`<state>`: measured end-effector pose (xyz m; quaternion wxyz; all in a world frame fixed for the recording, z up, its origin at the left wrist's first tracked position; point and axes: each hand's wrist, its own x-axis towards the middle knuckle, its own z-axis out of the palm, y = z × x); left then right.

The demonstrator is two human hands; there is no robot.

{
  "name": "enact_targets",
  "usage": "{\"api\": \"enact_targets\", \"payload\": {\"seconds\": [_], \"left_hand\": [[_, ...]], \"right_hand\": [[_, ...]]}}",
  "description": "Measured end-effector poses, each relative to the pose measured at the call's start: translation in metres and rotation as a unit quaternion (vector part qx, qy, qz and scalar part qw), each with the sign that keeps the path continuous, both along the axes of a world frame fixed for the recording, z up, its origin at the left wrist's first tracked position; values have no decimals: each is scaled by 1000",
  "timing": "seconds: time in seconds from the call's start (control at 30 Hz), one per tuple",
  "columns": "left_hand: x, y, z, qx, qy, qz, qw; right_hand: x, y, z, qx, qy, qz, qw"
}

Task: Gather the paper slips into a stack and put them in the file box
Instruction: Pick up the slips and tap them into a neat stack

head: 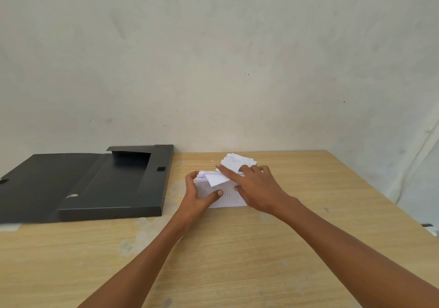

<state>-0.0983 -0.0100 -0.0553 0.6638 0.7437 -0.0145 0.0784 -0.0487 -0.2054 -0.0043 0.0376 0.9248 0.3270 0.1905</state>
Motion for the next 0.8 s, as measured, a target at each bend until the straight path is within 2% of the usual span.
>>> {"api": "enact_targets", "payload": {"seconds": [0.2, 0.33, 0.43, 0.7, 0.8], "left_hand": [[4, 3, -1, 22, -18, 7, 1000], [8, 2, -6, 18, -22, 21, 999], [12, 1, -8, 10, -16, 25, 1000], [16, 4, -12, 14, -21, 22, 999], [16, 3, -13, 19, -15, 19, 1000]], "right_hand": [[7, 7, 1, -8, -29, 0, 1000], [10, 10, 2, 68, -43, 24, 996], [11, 12, 0, 67, -56, 61, 994], [12, 18, 12, 192, 3, 96, 977], [9, 17, 18, 165, -2, 78, 983]]}}
